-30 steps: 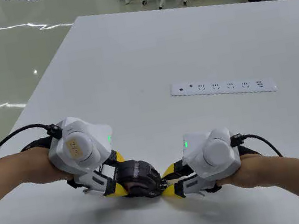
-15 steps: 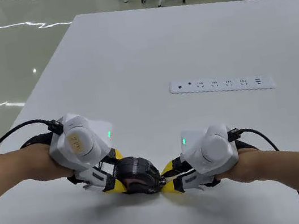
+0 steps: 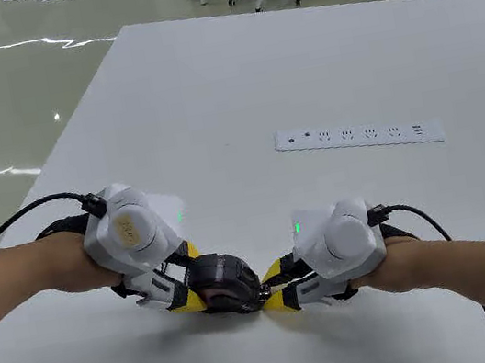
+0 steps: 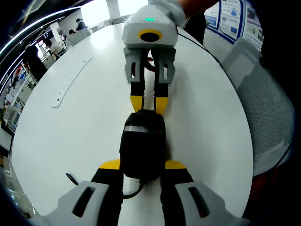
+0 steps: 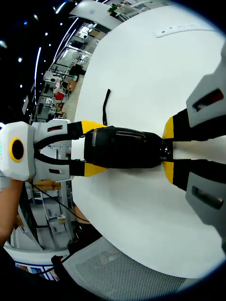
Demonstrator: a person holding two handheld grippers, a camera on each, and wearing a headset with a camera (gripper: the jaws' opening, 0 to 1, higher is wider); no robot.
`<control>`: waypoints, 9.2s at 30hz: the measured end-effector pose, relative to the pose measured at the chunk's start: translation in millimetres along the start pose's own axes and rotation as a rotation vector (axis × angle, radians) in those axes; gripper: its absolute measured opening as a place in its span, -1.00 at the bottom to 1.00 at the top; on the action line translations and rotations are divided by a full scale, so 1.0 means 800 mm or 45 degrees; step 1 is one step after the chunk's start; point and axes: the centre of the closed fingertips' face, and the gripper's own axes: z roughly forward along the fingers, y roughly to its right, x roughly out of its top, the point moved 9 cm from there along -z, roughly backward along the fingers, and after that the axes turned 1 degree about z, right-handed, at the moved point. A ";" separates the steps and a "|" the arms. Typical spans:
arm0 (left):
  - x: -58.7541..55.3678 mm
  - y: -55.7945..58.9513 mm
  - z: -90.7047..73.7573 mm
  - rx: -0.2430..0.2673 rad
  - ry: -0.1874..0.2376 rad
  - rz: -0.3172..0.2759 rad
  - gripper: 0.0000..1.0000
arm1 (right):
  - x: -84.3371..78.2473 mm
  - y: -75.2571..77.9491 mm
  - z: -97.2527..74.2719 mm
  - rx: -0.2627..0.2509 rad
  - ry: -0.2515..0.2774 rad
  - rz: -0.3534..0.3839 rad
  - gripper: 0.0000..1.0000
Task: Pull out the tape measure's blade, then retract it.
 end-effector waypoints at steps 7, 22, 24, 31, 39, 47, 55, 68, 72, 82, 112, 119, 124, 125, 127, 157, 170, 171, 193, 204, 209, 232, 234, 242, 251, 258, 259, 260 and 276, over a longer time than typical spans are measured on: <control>0.001 0.000 0.000 -0.005 -0.007 0.001 -0.51 | 0.000 0.000 -0.001 0.002 -0.006 -0.010 -0.75; -0.002 0.000 -0.001 -0.006 -0.009 -0.002 -0.51 | 0.000 0.000 -0.007 -0.003 -0.005 -0.019 -0.74; -0.003 0.000 -0.001 -0.006 -0.011 -0.004 -0.51 | -0.001 0.000 -0.008 -0.003 -0.006 -0.021 -0.74; -0.005 -0.001 -0.001 -0.003 -0.015 -0.002 -0.51 | -0.001 0.000 -0.009 -0.003 -0.011 -0.022 -0.74; -0.006 -0.001 -0.001 0.000 -0.014 -0.005 -0.50 | -0.002 0.001 -0.013 -0.002 -0.015 -0.029 -0.74; -0.007 -0.001 -0.001 -0.001 -0.010 -0.008 -0.50 | -0.004 0.001 -0.016 -0.001 -0.016 -0.030 -0.74; -0.007 0.000 -0.002 0.005 -0.009 -0.010 -0.50 | -0.005 0.001 -0.020 0.000 -0.021 -0.038 -0.74; -0.007 0.000 -0.003 0.009 -0.007 -0.014 -0.50 | -0.007 0.001 -0.027 0.000 -0.025 -0.045 -0.74; -0.007 0.000 -0.003 0.009 -0.006 -0.016 -0.50 | -0.008 0.001 -0.028 0.001 -0.029 -0.042 -0.74; -0.008 0.001 -0.004 0.010 -0.007 -0.016 -0.50 | -0.009 0.000 -0.033 0.000 -0.036 -0.053 -0.74; -0.008 0.001 -0.004 0.014 -0.013 -0.015 -0.50 | -0.018 0.000 -0.050 -0.008 -0.054 -0.068 -0.74; -0.007 0.001 -0.004 0.012 -0.013 -0.015 -0.51 | -0.021 0.000 -0.054 -0.011 -0.060 -0.067 -0.74; -0.008 0.001 -0.005 0.013 -0.013 -0.016 -0.51 | -0.020 -0.001 -0.057 -0.012 -0.060 -0.071 -0.74; -0.008 0.001 -0.005 0.014 -0.012 -0.017 -0.51 | -0.021 0.000 -0.057 -0.012 -0.061 -0.073 -0.74; -0.008 0.001 -0.005 0.014 -0.012 -0.018 -0.51 | -0.021 0.000 -0.057 -0.013 -0.061 -0.073 -0.74; -0.005 -0.002 -0.003 0.008 -0.020 -0.015 -0.50 | -0.039 0.000 -0.072 -0.014 -0.092 -0.067 -0.74; -0.004 -0.002 -0.001 0.008 -0.026 -0.014 -0.50 | -0.044 -0.001 -0.075 -0.012 -0.098 -0.061 -0.74; -0.003 -0.002 -0.001 0.008 -0.026 -0.013 -0.50 | -0.045 -0.001 -0.075 -0.011 -0.099 -0.061 -0.74; -0.003 -0.001 0.000 0.010 -0.031 -0.010 -0.50 | -0.051 -0.002 -0.077 -0.004 -0.108 -0.059 -0.74; -0.002 -0.001 0.001 0.008 -0.031 -0.009 -0.50 | -0.054 -0.002 -0.079 0.001 -0.119 -0.060 -0.74; -0.002 -0.001 0.001 0.010 -0.031 -0.009 -0.50 | -0.056 -0.004 -0.081 0.002 -0.122 -0.058 -0.74; 0.000 -0.001 0.003 0.007 -0.030 -0.005 -0.50 | -0.064 -0.004 -0.086 0.000 -0.138 -0.052 -0.73; 0.000 0.000 0.003 0.007 -0.030 -0.005 -0.50 | -0.064 -0.005 -0.087 0.001 -0.139 -0.053 -0.73; 0.000 0.000 0.003 0.008 -0.029 -0.005 -0.50 | -0.067 -0.006 -0.090 0.000 -0.143 -0.049 -0.74; 0.000 0.000 0.003 0.009 -0.026 -0.008 -0.50 | -0.071 -0.005 -0.093 0.002 -0.149 -0.054 -0.74; 0.000 0.000 0.004 0.009 -0.024 -0.010 -0.50 | -0.074 -0.005 -0.095 0.004 -0.154 -0.052 -0.74; 0.000 0.000 0.004 0.009 -0.023 -0.010 -0.50 | -0.075 -0.004 -0.095 0.004 -0.154 -0.051 -0.74; 0.000 0.000 0.004 0.010 -0.023 -0.010 -0.50 | -0.075 -0.004 -0.096 0.005 -0.155 -0.052 -0.74; 0.000 -0.001 0.004 0.011 -0.021 -0.015 -0.50 | -0.082 -0.003 -0.104 0.009 -0.170 -0.053 -0.74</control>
